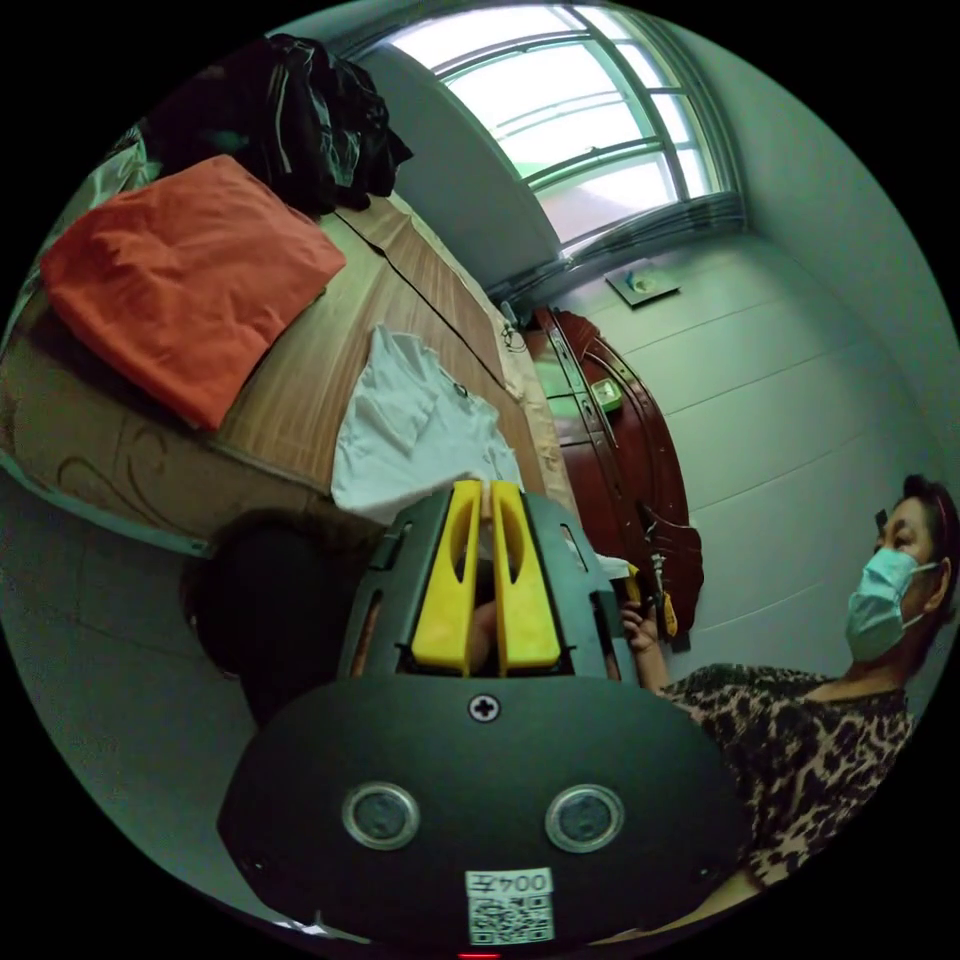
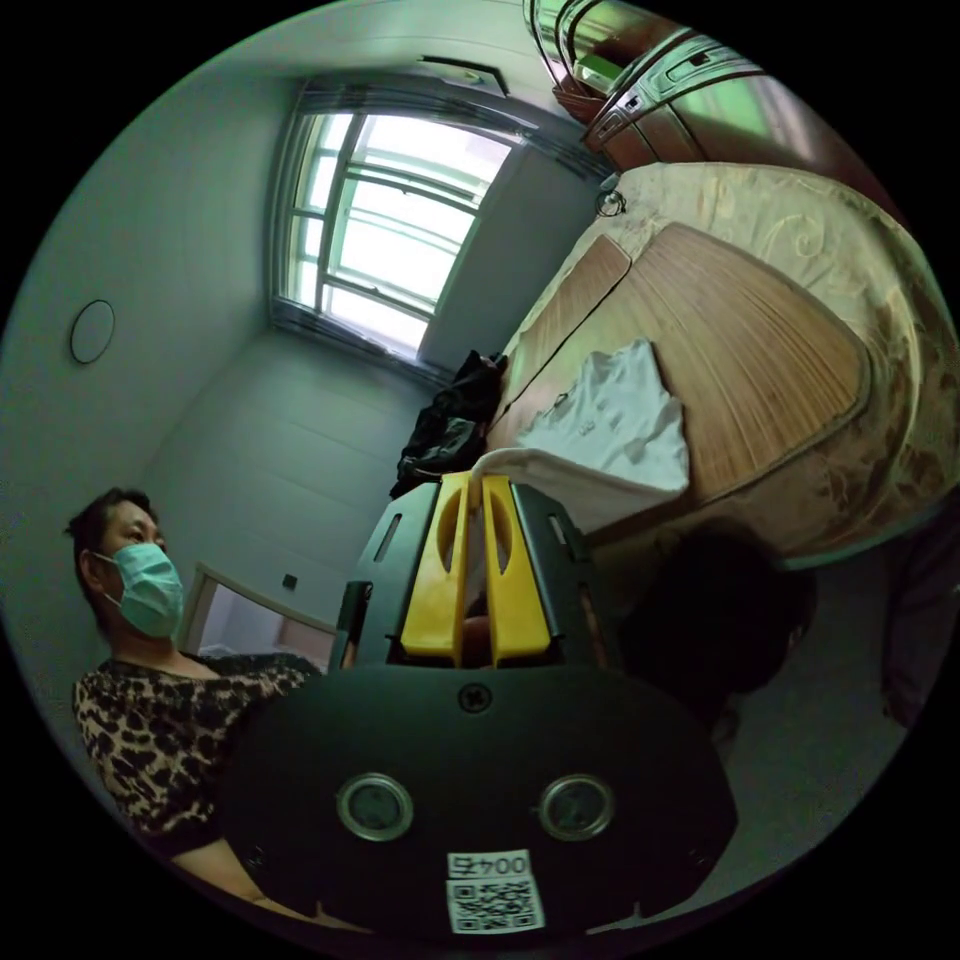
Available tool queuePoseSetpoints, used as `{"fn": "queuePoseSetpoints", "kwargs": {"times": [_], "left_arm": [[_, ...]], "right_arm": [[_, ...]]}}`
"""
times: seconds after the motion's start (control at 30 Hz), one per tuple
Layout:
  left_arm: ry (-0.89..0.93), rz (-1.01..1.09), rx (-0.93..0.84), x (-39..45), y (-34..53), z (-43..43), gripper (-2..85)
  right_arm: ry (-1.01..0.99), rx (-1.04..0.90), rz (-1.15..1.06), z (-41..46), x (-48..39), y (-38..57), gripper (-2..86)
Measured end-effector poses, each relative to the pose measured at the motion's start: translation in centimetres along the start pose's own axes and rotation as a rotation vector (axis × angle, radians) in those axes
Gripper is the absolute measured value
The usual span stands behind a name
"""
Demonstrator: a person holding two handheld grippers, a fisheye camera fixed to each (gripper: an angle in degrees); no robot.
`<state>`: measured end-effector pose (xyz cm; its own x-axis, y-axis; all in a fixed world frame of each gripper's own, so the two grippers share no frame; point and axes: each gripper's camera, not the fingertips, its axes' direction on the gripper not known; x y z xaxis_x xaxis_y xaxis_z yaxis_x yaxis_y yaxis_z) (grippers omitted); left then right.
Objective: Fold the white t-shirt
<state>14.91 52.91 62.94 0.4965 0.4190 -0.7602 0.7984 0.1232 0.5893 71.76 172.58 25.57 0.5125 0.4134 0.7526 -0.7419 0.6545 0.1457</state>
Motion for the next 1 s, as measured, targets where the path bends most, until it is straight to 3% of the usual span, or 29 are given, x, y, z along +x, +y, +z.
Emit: {"fn": "queuePoseSetpoints", "kwargs": {"times": [0.4,1.0], "left_arm": [[-0.084,0.010,-0.015,1.9,-16.2,7.6,2.0],[-0.205,-0.267,-0.148,-9.7,-29.7,25.7,2.1]], "right_arm": [[0.053,-0.012,0.026,7.3,-2.2,-14.5,1.9],[0.165,-0.095,0.308,23.2,8.7,-29.0,3.1]]}}
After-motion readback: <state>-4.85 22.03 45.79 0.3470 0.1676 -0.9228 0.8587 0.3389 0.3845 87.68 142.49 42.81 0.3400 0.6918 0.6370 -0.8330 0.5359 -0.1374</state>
